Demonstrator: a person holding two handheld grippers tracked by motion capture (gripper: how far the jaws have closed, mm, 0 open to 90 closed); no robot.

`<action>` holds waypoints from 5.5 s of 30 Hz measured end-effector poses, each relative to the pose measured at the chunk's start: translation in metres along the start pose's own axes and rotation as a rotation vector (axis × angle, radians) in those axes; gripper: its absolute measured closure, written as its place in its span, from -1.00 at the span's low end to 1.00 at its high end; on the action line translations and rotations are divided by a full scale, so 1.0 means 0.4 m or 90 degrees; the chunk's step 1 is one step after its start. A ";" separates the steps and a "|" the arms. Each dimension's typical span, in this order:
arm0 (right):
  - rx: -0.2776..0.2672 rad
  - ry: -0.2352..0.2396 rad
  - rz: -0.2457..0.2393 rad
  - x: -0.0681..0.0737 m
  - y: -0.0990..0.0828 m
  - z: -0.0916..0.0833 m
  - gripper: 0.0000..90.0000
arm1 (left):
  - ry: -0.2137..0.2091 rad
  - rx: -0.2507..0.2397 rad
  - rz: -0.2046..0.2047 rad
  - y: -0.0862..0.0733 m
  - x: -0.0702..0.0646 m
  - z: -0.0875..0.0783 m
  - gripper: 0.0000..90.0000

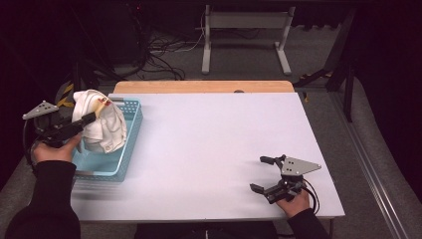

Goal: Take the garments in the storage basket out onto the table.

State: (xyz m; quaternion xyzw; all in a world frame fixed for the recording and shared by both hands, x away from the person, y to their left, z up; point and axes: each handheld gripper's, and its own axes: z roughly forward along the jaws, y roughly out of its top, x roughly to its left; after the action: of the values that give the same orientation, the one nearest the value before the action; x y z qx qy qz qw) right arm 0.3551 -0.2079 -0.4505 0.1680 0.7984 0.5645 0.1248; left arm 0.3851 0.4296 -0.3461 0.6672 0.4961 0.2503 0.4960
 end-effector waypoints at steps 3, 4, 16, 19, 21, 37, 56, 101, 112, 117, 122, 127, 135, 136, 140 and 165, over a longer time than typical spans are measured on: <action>-0.001 0.001 0.000 0.000 0.000 0.000 -0.96 | -0.009 -0.021 -0.003 0.007 -0.007 -0.013 0.53; -0.001 0.002 0.000 0.000 0.000 0.000 -0.96 | -0.010 -0.027 -0.001 0.010 -0.011 -0.016 0.53; -0.001 0.002 0.001 0.000 0.000 -0.001 -0.96 | -0.039 -0.071 0.032 0.050 -0.061 -0.049 0.52; -0.001 0.001 0.001 0.000 0.000 -0.001 -0.96 | -0.043 -0.077 0.039 0.058 -0.076 -0.052 0.52; -0.001 0.001 0.001 0.000 0.000 -0.001 -0.96 | -0.049 -0.082 0.042 0.064 -0.085 -0.055 0.52; -0.002 0.001 0.001 -0.001 0.000 -0.001 -0.96 | -0.092 -0.108 0.070 0.098 -0.159 -0.059 0.52; -0.003 0.003 -0.001 0.000 0.000 -0.002 -0.96 | -0.154 -0.115 0.100 0.126 -0.255 -0.027 0.52; -0.003 0.006 -0.002 0.001 0.000 -0.003 -0.96 | -0.301 -0.064 0.109 0.067 -0.493 0.199 0.51; -0.005 0.007 -0.003 0.000 0.000 -0.003 -0.96 | -0.324 -0.040 0.108 0.031 -0.533 0.255 0.51; -0.005 0.007 -0.003 0.000 0.000 -0.003 -0.96 | -0.335 -0.026 0.107 0.010 -0.552 0.282 0.51; -0.005 0.007 -0.004 0.000 0.000 -0.003 -0.96 | -0.347 -0.012 0.102 -0.011 -0.568 0.307 0.51; -0.005 0.007 -0.004 0.000 0.000 -0.003 -0.96 | -0.355 0.003 0.105 -0.029 -0.585 0.328 0.51; -0.005 0.007 -0.004 0.001 0.000 -0.003 -0.96 | -0.362 0.026 0.103 -0.055 -0.602 0.358 0.51; -0.005 0.007 -0.004 0.001 0.000 -0.003 -0.96 | -0.362 0.029 0.101 -0.057 -0.604 0.360 0.51; -0.005 0.007 -0.004 0.001 0.000 -0.003 -0.96 | -0.365 0.039 0.106 -0.066 -0.612 0.374 0.51; -0.005 0.007 -0.005 0.001 0.000 -0.004 -0.96 | -0.290 0.068 0.136 -0.099 -0.625 0.438 -0.07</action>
State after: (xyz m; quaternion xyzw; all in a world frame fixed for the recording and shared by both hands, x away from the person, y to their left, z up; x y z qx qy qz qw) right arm 0.3539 -0.2091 -0.4500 0.1612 0.7976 0.5681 0.1232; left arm 0.4179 0.1302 -0.4097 0.7804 0.3107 0.1183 0.5296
